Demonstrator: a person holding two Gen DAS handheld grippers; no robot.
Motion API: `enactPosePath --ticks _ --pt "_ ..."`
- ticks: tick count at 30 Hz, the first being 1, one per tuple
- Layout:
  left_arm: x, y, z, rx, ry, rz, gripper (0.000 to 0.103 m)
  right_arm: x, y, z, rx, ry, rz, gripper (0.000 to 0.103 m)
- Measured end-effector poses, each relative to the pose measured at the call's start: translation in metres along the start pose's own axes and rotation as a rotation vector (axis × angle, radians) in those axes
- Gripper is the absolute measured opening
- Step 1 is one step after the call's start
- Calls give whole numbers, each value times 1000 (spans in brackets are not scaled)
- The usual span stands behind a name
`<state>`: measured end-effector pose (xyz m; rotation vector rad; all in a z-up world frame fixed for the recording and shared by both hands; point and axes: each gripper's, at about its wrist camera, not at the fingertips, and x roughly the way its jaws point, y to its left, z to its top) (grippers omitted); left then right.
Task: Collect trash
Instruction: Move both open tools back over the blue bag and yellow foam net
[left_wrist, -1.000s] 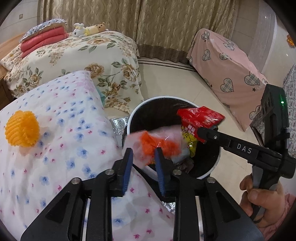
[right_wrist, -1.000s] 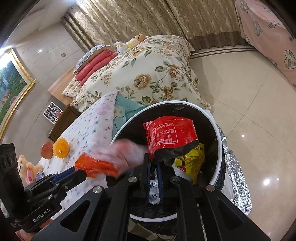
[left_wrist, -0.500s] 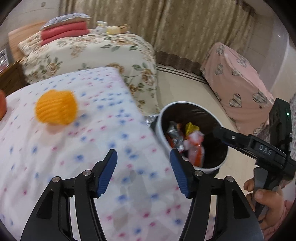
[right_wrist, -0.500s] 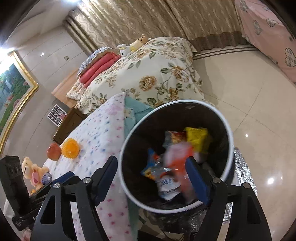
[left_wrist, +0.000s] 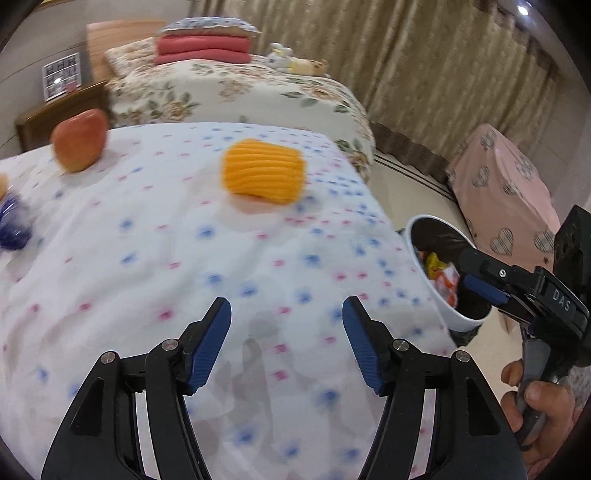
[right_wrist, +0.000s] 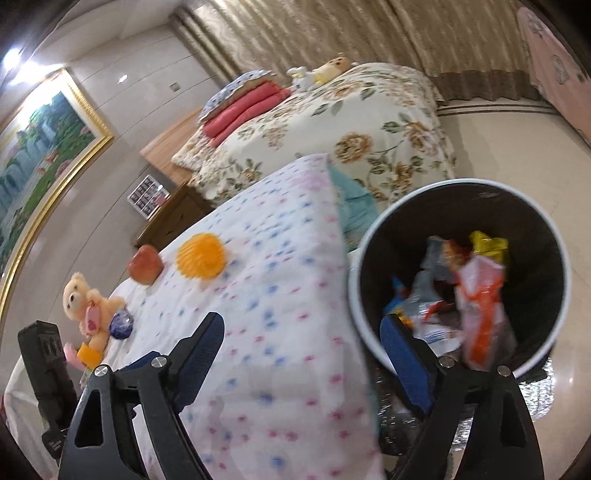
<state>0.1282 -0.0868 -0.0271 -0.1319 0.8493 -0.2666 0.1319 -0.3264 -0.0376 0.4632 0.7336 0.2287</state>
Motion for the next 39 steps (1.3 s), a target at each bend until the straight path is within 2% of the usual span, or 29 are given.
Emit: enactPosePath --ticks 6,19,31,39 --pt "-9 37 -9 -68 -6 35 66 13 30 -8 -45 25 29 91" --pt "-24 77 -17 -132 -24 111 68 42 72 -19 -130 82 63 92" --pt "-30 127 -14 -212 -44 190 74 70 94 -17 -179 111 64 93" --pt "-31 178 -8 -288 -50 256 75 97 102 -4 -209 119 49 93"
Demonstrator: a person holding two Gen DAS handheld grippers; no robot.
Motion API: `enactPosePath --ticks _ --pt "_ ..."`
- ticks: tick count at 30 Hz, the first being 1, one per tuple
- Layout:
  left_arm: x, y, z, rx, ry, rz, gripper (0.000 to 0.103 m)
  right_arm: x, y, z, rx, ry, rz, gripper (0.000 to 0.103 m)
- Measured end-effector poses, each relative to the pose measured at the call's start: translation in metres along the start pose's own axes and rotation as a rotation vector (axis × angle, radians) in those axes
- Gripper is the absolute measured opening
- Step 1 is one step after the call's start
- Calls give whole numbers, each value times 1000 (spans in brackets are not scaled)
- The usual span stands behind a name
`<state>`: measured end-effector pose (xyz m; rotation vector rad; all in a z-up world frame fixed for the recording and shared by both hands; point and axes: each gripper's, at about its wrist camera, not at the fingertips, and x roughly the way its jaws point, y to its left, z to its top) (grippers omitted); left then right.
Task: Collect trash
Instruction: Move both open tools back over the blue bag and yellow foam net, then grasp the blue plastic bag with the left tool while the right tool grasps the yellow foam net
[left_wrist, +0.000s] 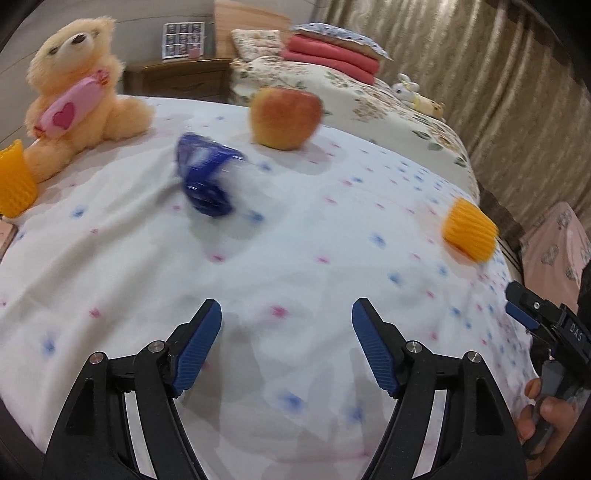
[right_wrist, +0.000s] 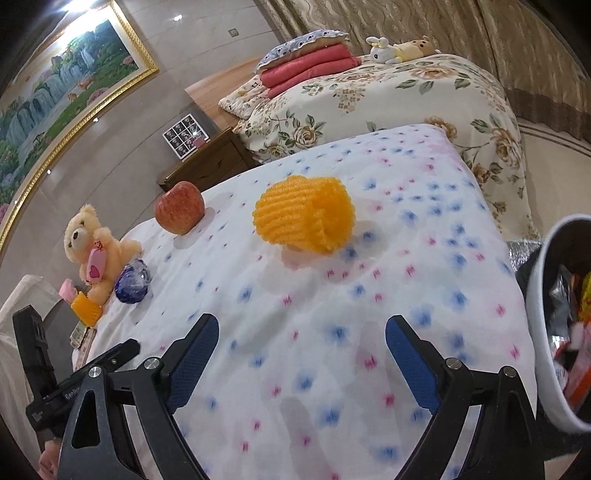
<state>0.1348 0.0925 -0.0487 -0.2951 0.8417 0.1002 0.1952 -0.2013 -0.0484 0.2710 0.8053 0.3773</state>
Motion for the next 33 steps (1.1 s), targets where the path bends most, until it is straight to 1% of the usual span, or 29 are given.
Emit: enactPosePath --ticks 7,12,23,26,27,28,29,30,31,32,33 --pt "14 24 27 -26 -23 57 76 22 -2 18 -15 10 -21 93" --pt "26 34 42 -46 -27 80 76 34 -5 30 -20 16 -33 93" --pt "44 44 62 -66 -37 114 76 54 -4 49 -31 15 -48 93" --pt "44 47 63 -76 -49 106 76 56 -4 49 -30 14 -53 92" --pt "44 47 63 -76 -51 103 73 56 -4 49 -32 12 -55 91" --pt "44 47 63 -75 -52 96 62 56 -3 49 -36 9 -60 90" --pt "46 47 63 -72 -46 85 51 56 -2 49 -41 7 -68 85" --pt "47 46 63 -67 -37 78 45 57 -1 48 -47 7 -71 77" --pt "48 45 62 -58 -32 71 31 57 -1 48 -52 9 -73 72" --pt "47 42 62 -48 -35 67 20 58 0 47 -58 12 -78 60" --pt "45 39 60 -34 -41 66 20 58 1 47 -61 15 -78 54"
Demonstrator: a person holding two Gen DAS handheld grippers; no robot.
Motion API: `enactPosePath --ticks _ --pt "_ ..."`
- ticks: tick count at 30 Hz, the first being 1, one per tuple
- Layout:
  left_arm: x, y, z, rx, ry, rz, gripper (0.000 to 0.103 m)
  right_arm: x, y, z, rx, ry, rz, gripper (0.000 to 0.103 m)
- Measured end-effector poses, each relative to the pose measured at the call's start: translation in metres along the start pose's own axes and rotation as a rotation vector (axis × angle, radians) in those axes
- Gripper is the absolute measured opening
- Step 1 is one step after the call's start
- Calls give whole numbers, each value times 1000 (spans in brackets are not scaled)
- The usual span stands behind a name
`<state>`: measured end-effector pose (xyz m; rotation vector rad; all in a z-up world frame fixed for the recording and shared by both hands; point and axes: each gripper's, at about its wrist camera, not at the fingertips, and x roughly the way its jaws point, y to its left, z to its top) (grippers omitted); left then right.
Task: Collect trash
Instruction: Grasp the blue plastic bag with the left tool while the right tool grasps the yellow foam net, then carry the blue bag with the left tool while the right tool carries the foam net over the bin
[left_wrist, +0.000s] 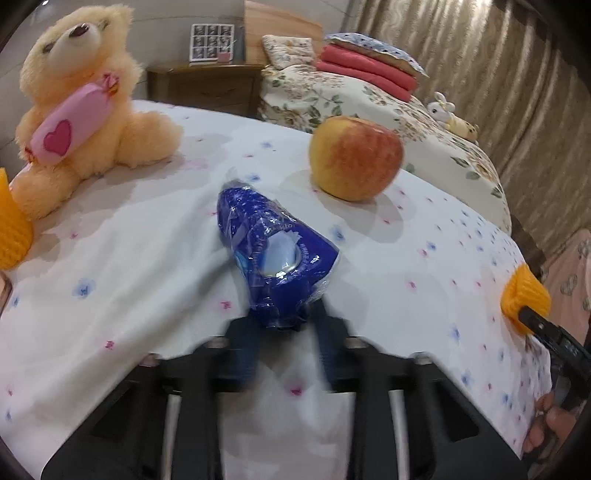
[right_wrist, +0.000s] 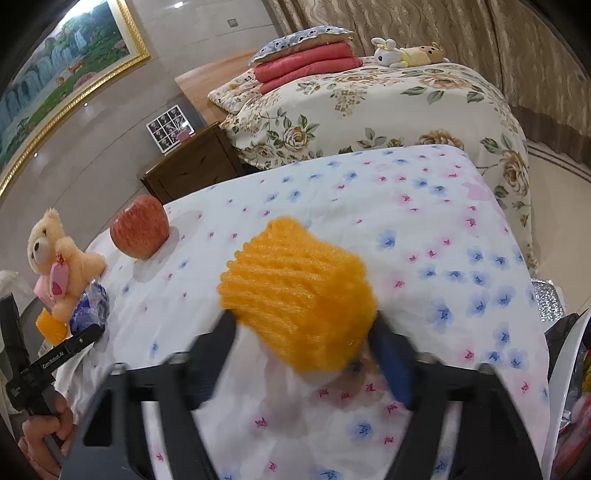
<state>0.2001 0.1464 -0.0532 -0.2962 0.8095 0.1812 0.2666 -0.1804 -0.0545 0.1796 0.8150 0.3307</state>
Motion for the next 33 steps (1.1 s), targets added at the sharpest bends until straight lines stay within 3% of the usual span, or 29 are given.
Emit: enactPosePath --ticks 3,4,19,33 --pt "-10 -13 -6 58 -28 -13 19 -3 3 -4 -16 4 12 36" --pt "-12 -17 -9 67 -28 -25 19 -5 3 -6 -15 4 16 35" --pt "-45 -99 -59 206 26 -225 18 -56 -5 -44 29 -39 50 34" --pt "-70 -153 -91 319 35 -312 18 -93 -26 -71 74 -64 36 34"
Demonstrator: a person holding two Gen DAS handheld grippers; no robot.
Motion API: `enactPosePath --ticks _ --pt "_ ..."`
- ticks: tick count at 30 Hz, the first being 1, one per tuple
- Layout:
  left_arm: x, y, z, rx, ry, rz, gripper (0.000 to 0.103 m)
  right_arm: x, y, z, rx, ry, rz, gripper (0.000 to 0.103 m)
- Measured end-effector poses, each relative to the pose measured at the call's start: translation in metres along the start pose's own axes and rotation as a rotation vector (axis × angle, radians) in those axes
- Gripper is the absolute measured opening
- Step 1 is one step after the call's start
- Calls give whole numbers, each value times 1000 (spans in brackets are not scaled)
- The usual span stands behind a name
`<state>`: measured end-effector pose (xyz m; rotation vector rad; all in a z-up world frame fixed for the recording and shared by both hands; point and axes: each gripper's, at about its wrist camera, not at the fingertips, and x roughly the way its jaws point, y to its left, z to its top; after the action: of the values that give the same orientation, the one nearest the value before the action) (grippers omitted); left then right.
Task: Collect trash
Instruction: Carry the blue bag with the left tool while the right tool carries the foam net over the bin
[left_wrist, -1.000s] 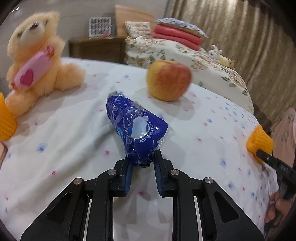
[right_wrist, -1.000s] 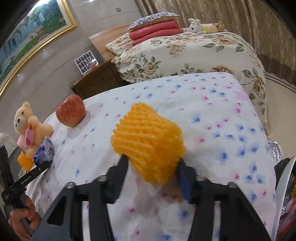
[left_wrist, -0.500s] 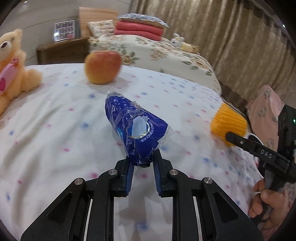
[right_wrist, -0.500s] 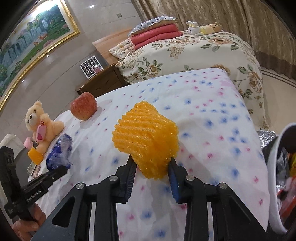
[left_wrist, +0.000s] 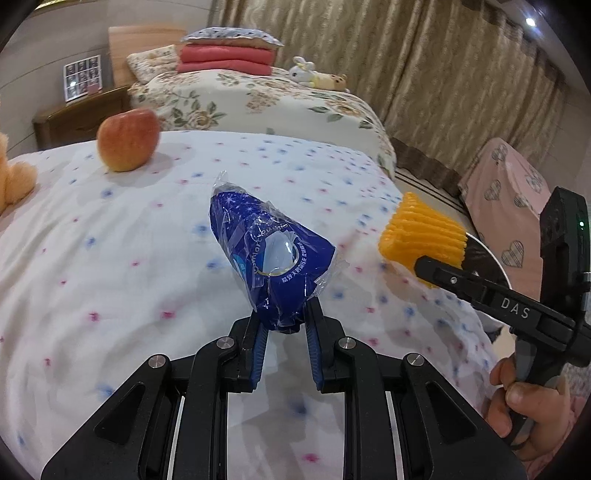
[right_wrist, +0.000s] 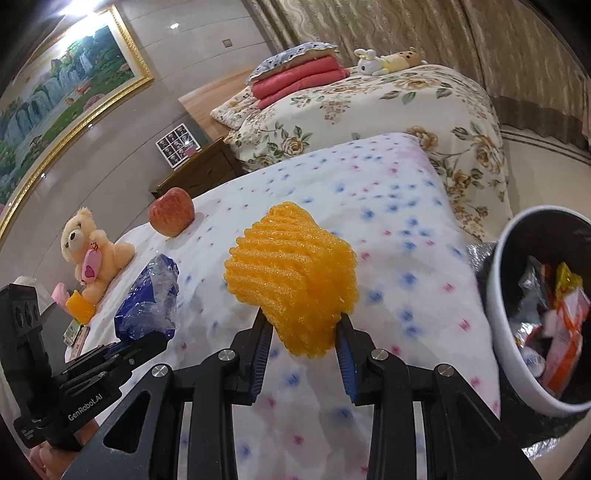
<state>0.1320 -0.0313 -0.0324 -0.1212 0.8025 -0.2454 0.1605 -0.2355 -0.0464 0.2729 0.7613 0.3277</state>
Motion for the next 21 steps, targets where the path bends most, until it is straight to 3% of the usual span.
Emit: enactPosePath --ticks 21 --pt "5 -76 -10 147 36 -83 18 -52 -45 -20 75 -62 -52 34"
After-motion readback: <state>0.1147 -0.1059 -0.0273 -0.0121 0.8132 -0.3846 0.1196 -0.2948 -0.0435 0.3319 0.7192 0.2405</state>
